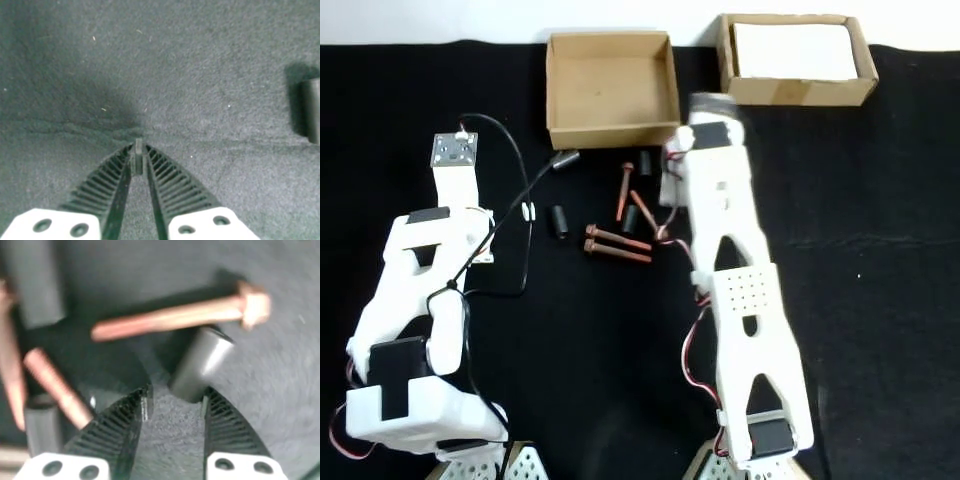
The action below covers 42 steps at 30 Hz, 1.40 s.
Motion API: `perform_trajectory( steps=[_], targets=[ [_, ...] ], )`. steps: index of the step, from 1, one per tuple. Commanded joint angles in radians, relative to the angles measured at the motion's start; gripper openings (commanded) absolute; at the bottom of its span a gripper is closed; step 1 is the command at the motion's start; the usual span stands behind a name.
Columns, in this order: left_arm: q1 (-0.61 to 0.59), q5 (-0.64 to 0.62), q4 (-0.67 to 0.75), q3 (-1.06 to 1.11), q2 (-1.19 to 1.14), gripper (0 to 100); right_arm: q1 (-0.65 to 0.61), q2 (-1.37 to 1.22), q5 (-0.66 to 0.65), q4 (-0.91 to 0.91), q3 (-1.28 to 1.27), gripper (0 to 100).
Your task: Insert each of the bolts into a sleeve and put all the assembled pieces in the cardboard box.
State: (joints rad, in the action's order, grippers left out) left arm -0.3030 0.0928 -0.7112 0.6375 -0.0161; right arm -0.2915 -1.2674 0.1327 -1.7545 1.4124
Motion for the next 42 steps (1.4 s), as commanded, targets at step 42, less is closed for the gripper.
perform_trajectory(
  steps=[42],
  targets=[
    [0.016,-0.005,-0.008,-0.033,0.004,1,0.056,-0.035,0.325,0.018,0.016,15.9]
  ],
)
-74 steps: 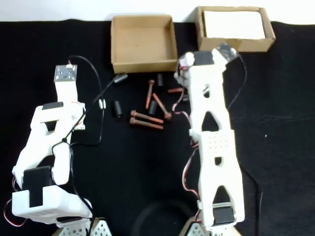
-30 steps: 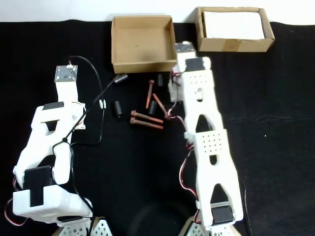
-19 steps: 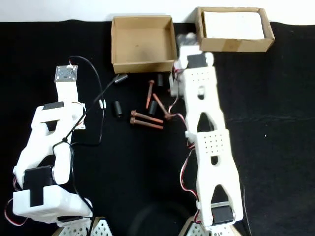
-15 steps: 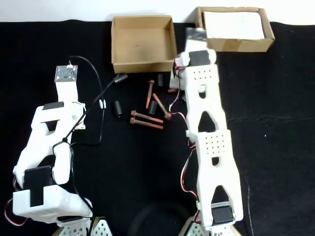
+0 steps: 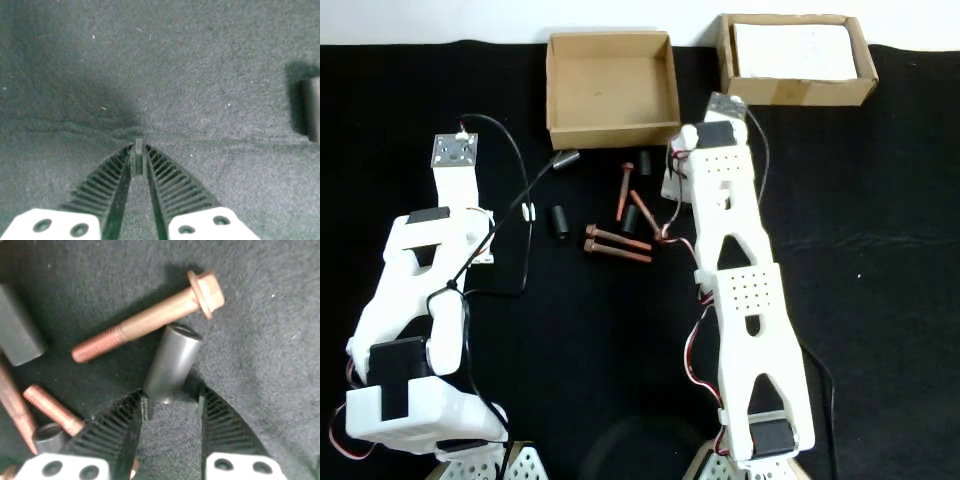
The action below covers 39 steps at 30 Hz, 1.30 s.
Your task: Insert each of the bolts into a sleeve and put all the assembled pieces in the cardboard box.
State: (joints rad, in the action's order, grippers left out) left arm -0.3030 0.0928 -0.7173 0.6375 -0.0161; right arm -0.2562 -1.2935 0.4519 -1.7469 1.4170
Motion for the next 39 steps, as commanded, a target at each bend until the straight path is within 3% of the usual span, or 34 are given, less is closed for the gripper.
perform_trajectory(
  steps=[1,15,24,31,39],
  targets=[
    [0.016,-0.005,-0.002,-0.033,0.004,1,0.022,-0.007,0.005,0.008,0.012,15.9],
    [0.016,-0.005,-0.003,-0.033,0.004,1,0.015,0.266,0.006,-0.002,0.016,15.9],
    [0.016,-0.005,-0.003,-0.033,0.004,1,0.015,0.124,0.009,0.059,0.015,15.9],
    [0.016,-0.005,-0.003,-0.033,0.004,1,0.028,0.050,0.138,0.001,0.015,15.9],
    [0.016,-0.005,-0.003,-0.033,0.004,1,0.050,0.025,0.152,-0.008,0.015,15.9]
  ],
)
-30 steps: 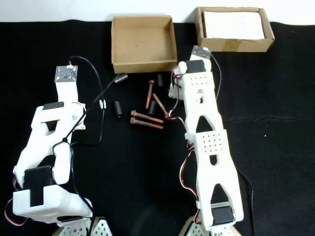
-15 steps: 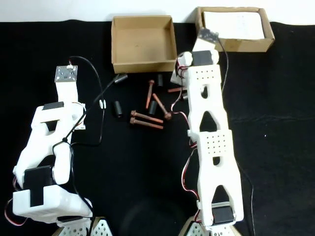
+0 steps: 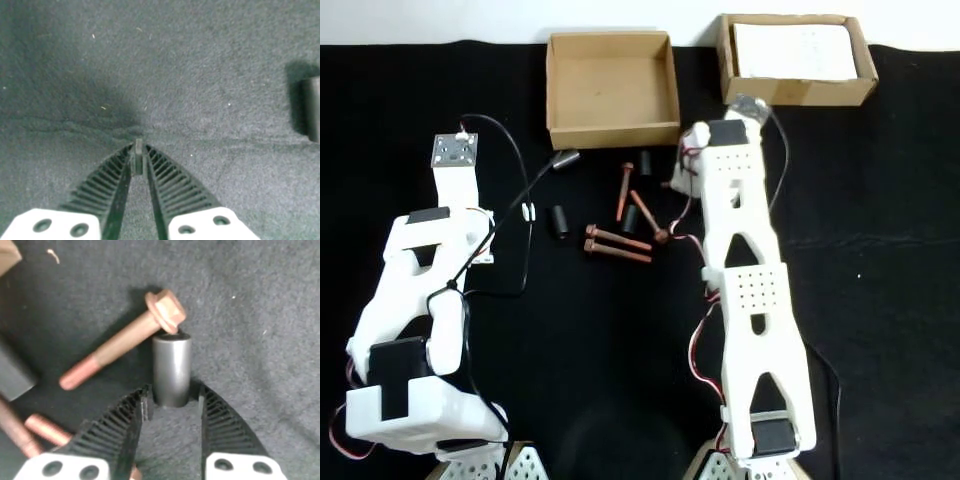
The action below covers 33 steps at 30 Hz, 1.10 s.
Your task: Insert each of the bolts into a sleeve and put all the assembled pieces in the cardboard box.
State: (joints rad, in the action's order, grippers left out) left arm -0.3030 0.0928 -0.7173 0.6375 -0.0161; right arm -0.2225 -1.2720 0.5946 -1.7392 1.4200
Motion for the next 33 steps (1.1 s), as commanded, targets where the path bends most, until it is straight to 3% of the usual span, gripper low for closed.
perform_trajectory(
  steps=[1,6,14,24,33],
  targets=[
    [0.016,-0.005,-0.003,-0.033,0.004,1,0.019,0.004,0.003,-0.016,0.012,15.9],
    [0.016,-0.005,-0.003,-0.033,0.004,1,0.028,0.013,-0.020,-0.015,0.021,15.9],
    [0.016,-0.005,-0.003,-0.033,0.004,1,0.021,0.127,-0.252,-0.024,-0.007,15.9],
    [0.016,-0.003,-0.003,-0.033,0.004,1,0.004,0.432,-0.258,-0.019,-0.274,15.9],
    [0.016,-0.003,-0.003,-0.031,0.004,1,0.016,0.285,-0.249,0.142,-0.309,15.9]
  ],
)
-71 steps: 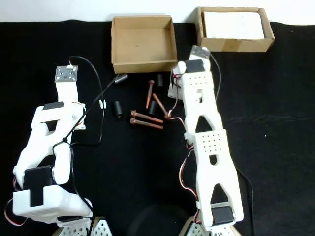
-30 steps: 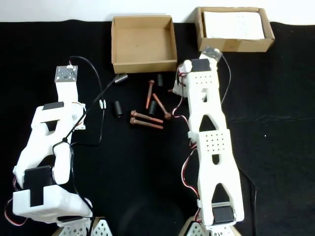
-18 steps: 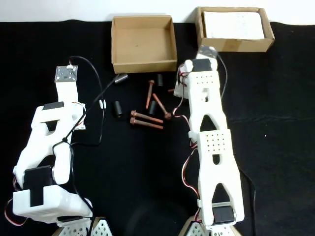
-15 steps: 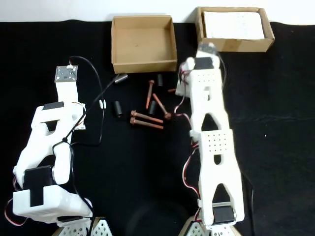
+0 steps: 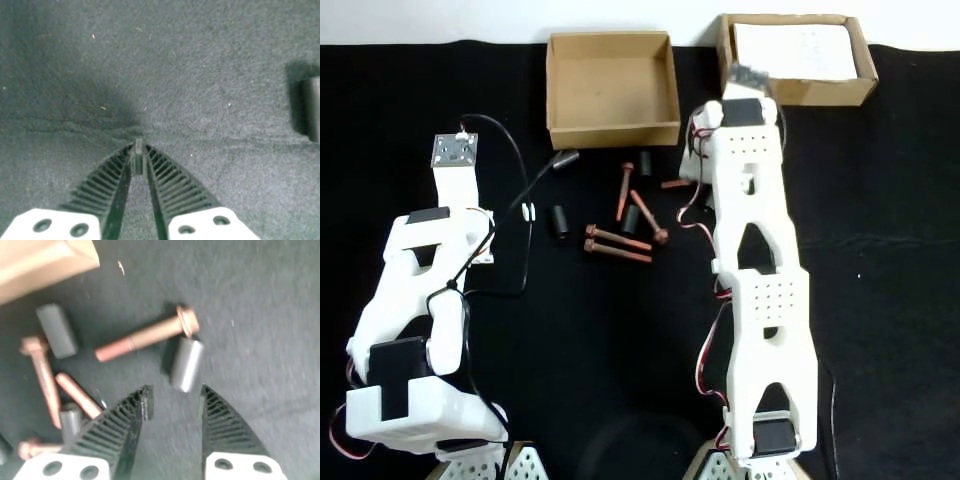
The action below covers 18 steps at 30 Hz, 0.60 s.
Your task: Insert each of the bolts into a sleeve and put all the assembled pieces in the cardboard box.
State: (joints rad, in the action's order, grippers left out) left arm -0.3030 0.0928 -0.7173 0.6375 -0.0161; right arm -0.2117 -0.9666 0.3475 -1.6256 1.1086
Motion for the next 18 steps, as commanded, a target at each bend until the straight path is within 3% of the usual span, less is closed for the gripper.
perform_trajectory(
  steps=[1,18],
  targets=[
    [0.016,-0.003,-0.003,-0.031,0.004,1,0.005,-0.039,-0.002,0.030,0.002,15.9],
    [0.016,-0.003,-0.003,-0.031,0.004,1,0.042,-0.168,-0.003,0.071,0.004,15.9]
  ],
)
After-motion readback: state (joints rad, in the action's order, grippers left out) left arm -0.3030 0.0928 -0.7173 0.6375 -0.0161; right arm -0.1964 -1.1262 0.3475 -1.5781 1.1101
